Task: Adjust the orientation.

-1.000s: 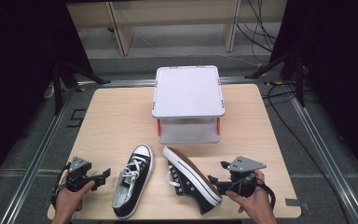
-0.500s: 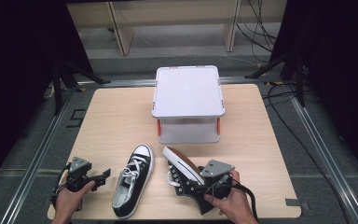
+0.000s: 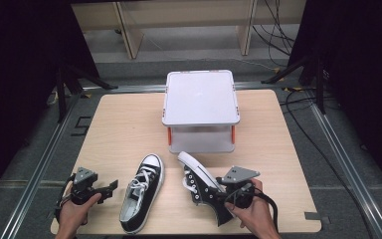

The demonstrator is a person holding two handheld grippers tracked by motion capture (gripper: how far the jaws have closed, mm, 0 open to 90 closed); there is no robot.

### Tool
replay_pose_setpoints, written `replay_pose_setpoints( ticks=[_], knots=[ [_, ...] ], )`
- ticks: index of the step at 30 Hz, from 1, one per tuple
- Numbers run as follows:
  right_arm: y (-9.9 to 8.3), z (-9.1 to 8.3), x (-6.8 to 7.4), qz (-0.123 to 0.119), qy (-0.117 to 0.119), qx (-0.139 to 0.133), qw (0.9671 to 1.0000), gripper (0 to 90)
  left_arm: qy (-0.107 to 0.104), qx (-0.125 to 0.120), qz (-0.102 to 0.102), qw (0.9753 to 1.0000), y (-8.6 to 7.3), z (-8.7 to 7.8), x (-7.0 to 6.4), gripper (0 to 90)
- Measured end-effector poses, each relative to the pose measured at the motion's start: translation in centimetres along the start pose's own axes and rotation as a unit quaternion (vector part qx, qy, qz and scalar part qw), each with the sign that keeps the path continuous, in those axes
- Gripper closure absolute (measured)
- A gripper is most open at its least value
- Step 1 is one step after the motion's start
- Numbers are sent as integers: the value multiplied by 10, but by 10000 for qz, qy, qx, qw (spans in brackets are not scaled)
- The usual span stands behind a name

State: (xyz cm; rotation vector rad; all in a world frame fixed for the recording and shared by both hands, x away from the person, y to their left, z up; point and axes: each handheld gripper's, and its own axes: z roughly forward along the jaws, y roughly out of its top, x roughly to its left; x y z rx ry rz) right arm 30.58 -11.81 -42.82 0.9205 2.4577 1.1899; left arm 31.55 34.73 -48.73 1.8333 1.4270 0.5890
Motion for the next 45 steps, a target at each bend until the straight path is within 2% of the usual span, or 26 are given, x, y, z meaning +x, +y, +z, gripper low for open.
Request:
replay_pose_setpoints(
  ticks=[2,5,8,11,13,19,22,23,24,25,26,27,28,29,30,31,32,33,34,35,36,39,41,42,44,45],
  knots=[
    [-1,-2,-3,21,46,-60,10000,659,16,3,13,10000,0,0,0,148],
    [-3,-9,-11,122,-170,-151,9997,661,26,48,23,10000,0,-1,-1,148],
    [-7,-10,-22,435,-19,-268,9987,662,26,30,-5,10000,0,-1,-1,148],
    [-7,-10,-24,468,18,-291,9985,664,42,67,38,10000,0,-1,-1,148],
    [-7,-11,-26,429,-62,-274,9987,668,32,20,1,10000,0,0,-1,148],
    [-13,-16,-44,692,-352,-297,9965,743,-5,29,4,10000,0,0,-1,148],
    [-21,-16,-61,896,-364,-251,9950,801,-75,-7,-44,10000,0,2,-1,148],
    [-23,-15,-65,889,-447,-173,9949,805,-80,-12,-42,10000,0,2,-1,148],
    [-32,-12,-75,977,-512,143,9938,801,-26,29,3,10000,1,1,-2,148],
    [-32,-12,-75,977,-512,143,9938,801,-21,42,49,10000,1,0,-1,148],
    [-38,-9,-80,1180,-206,175,9926,800,-53,6,12,10000,1,0,-2,148],
    [-41,-10,-82,1481,-50,112,9889,788,-65,-10,10,10000,1,0,-2,148],
    [-40,-13,-82,1528,-178,143,9880,763,-56,4,25,10000,1,0,-1,149],
    [-38,-15,-80,1478,-193,147,9887,748,-29,20,13,10000,1,0,-2,148],
    [-34,-19,-78,1374,-321,136,9899,726,-27,22,-9,10000,1,0,-2,148],
    [-31,-22,-78,1050,-392,34,9937,700,-22,44,-18,10000,0,-1,-1,148],
    [-27,-28,-71,1046,-591,15,9928,686,-24,28,-10,10000,0,-1,-1,148],
    [-19,-38,-61,820,-629,-109,9946,686,15,38,18,10000,0,-1,0,149],
    [-19,-38,-61,820,-629,-109,9946,686,-5,15,23,10000,0,0,0,149],
    [-16,-43,-55,653,-642,-182,9956,686,-27,21,-13,10000,0,1,0,148],
    [-14,-47,-47,665,-546,-141,9962,686,-29,28,-11,10000,0,1,0,148],
    [-14,-48,-37,472,-275,-53,9985,691,-28,10,-21,10000,0,0,-1,148],
    [-17,-44,-32,544,-107,6,9985,692,26,48,28,10000,0,-1,0,148],
    [-17,-42,-32,483,-125,29,9988,693,31,41,9,10000,0,-1,0,148],
    [-19,-34,-30,524,57,72,9986,702,-1,9,-1,10000,0,0,0,148],
    [-19,-34,-30,524,57,72,9986,708,-29,13,-12,10000,0,0,0,148]
  ],
)
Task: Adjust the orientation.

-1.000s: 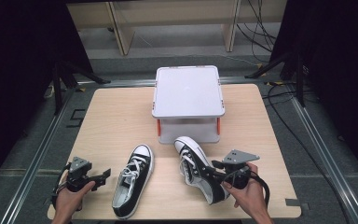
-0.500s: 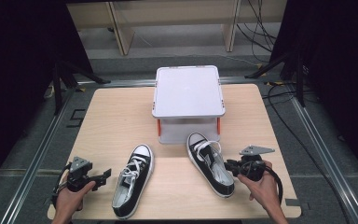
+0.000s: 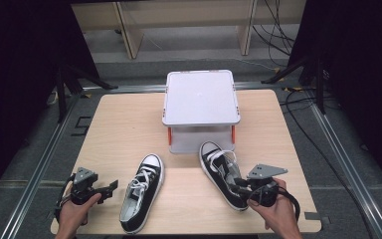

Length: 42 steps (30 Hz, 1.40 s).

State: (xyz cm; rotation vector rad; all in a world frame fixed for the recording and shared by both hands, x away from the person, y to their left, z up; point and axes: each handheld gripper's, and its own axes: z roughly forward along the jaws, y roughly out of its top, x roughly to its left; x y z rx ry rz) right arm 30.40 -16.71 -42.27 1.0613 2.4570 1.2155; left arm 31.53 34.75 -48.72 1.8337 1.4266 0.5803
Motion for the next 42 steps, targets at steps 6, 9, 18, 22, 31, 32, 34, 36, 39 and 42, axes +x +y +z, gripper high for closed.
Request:
replay_pose_setpoints(
  ticks=[6,9,18,22,31,32,34,36,39,42],
  knots=[
    [-5,20,5,-160,175,465,9986,812,22,6,20,10000,0,1,0,148],
    [-6,23,9,-277,117,581,9979,866,3,0,-7,10000,0,1,-1,148],
    [-3,29,33,-233,521,682,9960,835,9,13,-16,10000,0,1,0,148],
    [1,37,49,-277,646,719,9949,803,14,6,-9,10000,0,1,0,148],
    [4,38,52,-187,727,588,9954,677,-6,9,-3,10000,0,1,-1,148],
    [6,35,52,-201,674,469,9964,674,-7,-8,-14,10000,0,1,-1,148],
    [11,23,49,-231,597,263,9976,644,-11,-5,-12,10000,0,1,-1,149],
    [16,9,45,-232,412,18,9989,623,-19,24,-4,10000,-1,1,0,148],
    [19,-8,34,-162,-26,-202,9997,600,-3,16,-11,10000,-1,1,-1,148],
    [17,-15,22,-171,-388,-233,9988,569,19,20,1,10000,-1,1,-1,148]
  ],
)
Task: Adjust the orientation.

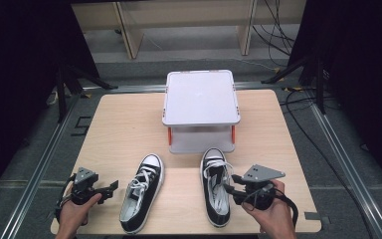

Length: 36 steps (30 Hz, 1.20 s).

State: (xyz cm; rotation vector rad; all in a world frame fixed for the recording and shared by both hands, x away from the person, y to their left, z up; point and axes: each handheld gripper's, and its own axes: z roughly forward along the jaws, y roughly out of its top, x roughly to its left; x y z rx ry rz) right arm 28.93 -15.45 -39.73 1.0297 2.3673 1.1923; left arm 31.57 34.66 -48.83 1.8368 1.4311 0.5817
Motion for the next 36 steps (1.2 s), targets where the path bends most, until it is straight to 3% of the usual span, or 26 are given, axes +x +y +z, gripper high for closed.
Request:
replay_pose_setpoints(
  ticks=[5,12,13,15,17,18,19,22,27,33,36],
  knots=[
    [-11,15,-6,228,7,359,9991,469,28,26,7,10000,0,-1,0,148],
    [-14,33,-9,354,179,466,9981,468,55,33,7,10000,0,-1,1,148],
    [-14,35,-7,490,169,508,9974,471,67,43,-15,10000,0,-1,1,148],
    [-14,41,-9,291,147,547,9980,482,54,23,-38,10000,0,-1,1,148],
    [-13,44,-9,315,128,623,9975,489,56,39,-18,10000,0,0,1,148],
    [-14,46,-10,173,129,578,9981,489,29,38,-17,10000,1,0,1,148],
    [-14,46,-8,312,69,645,9974,490,64,32,15,10000,1,0,1,148],
    [-13,50,-13,131,15,624,9980,513,51,17,1,10000,1,0,1,148],
    [-14,54,-15,208,12,663,9976,526,60,107,-2,9999,0,2,1,148],
    [-14,60,-16,177,81,712,9973,560,85,108,-29,9999,-1,2,3,148],
    [-16,63,-17,283,102,771,9966,592,42,55,-52,10000,0,1,2,149]
  ],
)
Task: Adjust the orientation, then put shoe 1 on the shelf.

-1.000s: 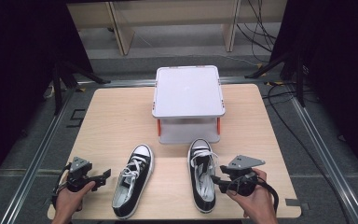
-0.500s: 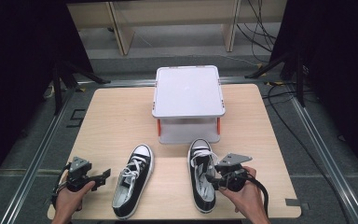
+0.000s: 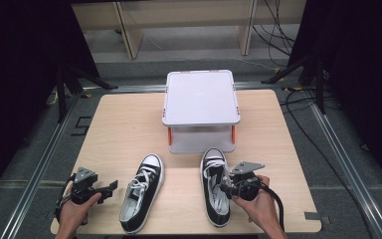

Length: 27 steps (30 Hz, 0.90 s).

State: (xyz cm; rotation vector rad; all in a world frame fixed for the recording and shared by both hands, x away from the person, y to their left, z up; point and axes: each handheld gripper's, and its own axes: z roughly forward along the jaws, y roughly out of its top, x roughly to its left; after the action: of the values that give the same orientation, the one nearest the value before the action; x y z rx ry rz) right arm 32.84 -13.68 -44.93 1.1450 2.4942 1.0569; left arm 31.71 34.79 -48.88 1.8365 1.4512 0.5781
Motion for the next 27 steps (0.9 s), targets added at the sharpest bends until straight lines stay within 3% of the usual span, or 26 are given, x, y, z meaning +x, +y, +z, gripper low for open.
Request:
replay_pose_setpoints(
  ticks=[1,2,4,7,9,10,11,13,15,16,18,21,22,27],
  knots=[
    [0,1,-2,-87,62,-87,9999,604,-6,-30,7,10000,0,0,0,148],
    [0,-1,0,139,13,11,9999,617,-26,-30,1,10000,0,1,0,148],
    [0,0,-3,-37,75,-92,9999,656,5,19,13,10000,0,0,0,148],
    [0,-2,-4,-108,-22,-53,9999,725,-30,-25,1,10000,0,1,0,148],
    [1,-5,-2,116,-95,70,9999,765,4,13,67,10000,0,1,0,149],
    [2,-4,-6,-149,-92,-28,9998,789,1,13,62,10000,0,1,0,148],
    [3,-5,-6,-67,-69,26,10000,813,-46,-17,11,10000,0,1,0,148],
    [4,-5,-9,-213,-54,13,9998,840,-2,26,10,10000,0,0,0,148],
    [6,-6,-10,-118,-4,96,9999,855,28,9,19,10000,0,0,1,148],
    [7,-5,-12,-213,34,85,9997,862,22,21,5,10000,0,-1,0,148],
    [8,-7,-12,-177,57,107,9998,872,10,29,19,10000,0,0,0,148],
    [15,-11,-14,-350,188,87,9992,882,12,-7,-4,10000,-2,0,0,149],
    [18,-13,-13,-252,254,91,9993,882,18,7,16,10000,-2,0,2,149],
    [32,-16,-16,-300,599,220,9975,883,31,-27,-27,10000,-1,-1,3,148]
  ],
)
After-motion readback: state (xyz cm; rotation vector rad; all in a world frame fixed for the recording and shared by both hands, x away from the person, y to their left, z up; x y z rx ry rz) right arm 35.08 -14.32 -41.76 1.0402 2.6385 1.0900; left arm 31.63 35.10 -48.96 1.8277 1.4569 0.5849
